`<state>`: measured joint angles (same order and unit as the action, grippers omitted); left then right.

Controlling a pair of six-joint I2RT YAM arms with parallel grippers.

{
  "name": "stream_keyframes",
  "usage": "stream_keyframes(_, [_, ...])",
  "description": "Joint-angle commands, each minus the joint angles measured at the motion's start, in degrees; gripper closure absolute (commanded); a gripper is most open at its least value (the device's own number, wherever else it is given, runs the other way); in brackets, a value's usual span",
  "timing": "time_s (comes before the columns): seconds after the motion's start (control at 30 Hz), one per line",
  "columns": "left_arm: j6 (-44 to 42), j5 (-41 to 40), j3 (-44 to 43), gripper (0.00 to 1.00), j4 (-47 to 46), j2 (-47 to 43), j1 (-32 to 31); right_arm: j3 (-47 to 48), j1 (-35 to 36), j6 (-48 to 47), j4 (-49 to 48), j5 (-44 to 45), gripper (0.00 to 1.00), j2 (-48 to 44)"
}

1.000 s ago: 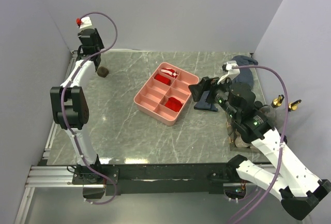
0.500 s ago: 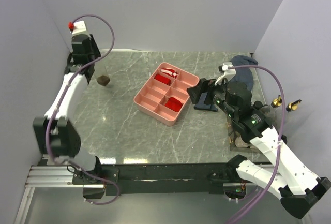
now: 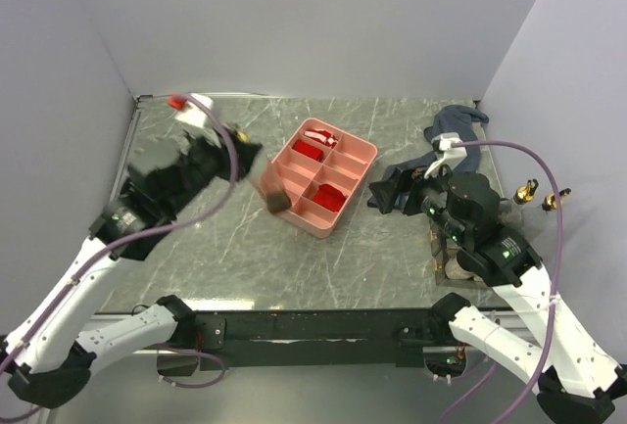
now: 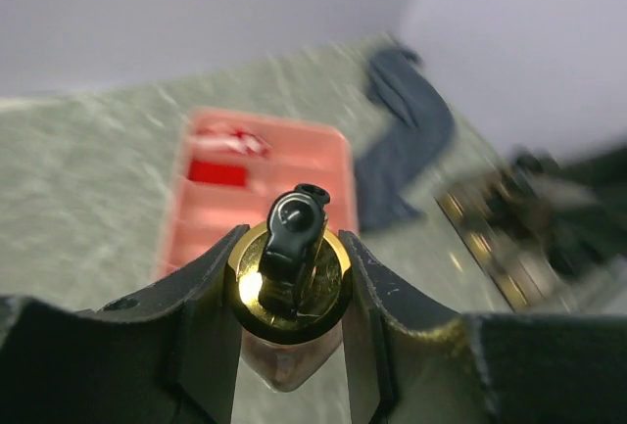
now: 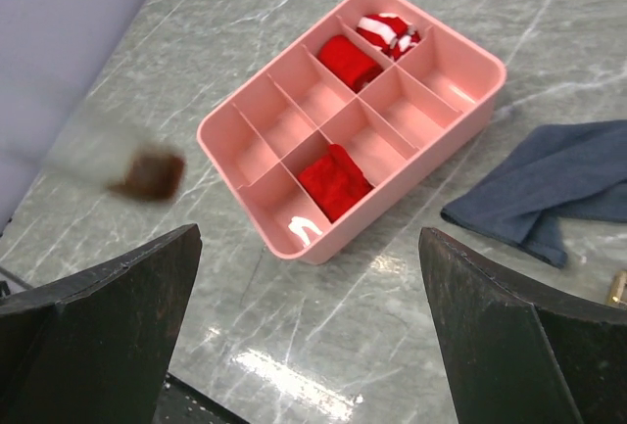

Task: Organize the condiment bottles
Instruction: Place the bottle at the center of the board.

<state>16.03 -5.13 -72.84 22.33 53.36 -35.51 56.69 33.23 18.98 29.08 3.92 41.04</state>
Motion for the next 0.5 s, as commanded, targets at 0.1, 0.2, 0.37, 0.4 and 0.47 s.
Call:
stream_keyframes(0.1, [1.0, -8.0, 10.2, 0.99, -9.0, 0.0, -22.8, 1.4, 0.0, 0.3, 3.0, 3.9, 0.00, -3.2])
stream_keyframes(0.2, [-0.6, -11.2, 13.2, 0.99, -15.1, 1.3, -27.2, 1.1, -0.1, 0.3, 3.1, 2.3, 0.00, -3.2])
stream_keyframes(0.37, [-2.1, -12.2, 17.0, 0.99, -21.9, 2.3, -28.6, -0.4, -0.1, -0.2, 2.1, -0.5, 0.00, -3.8])
stream_keyframes(0.4, [-2.5, -12.4, 18.2, 0.99, -23.8, 2.5, -28.7, -0.8, -0.1, -0.3, 1.9, -0.8, 0.00, -3.9])
stream_keyframes(0.47, [-4.0, -12.3, 20.0, 0.99, -26.4, 2.7, -28.7, -1.5, -0.1, -0.4, 1.5, -1.1, 0.00, -4.2])
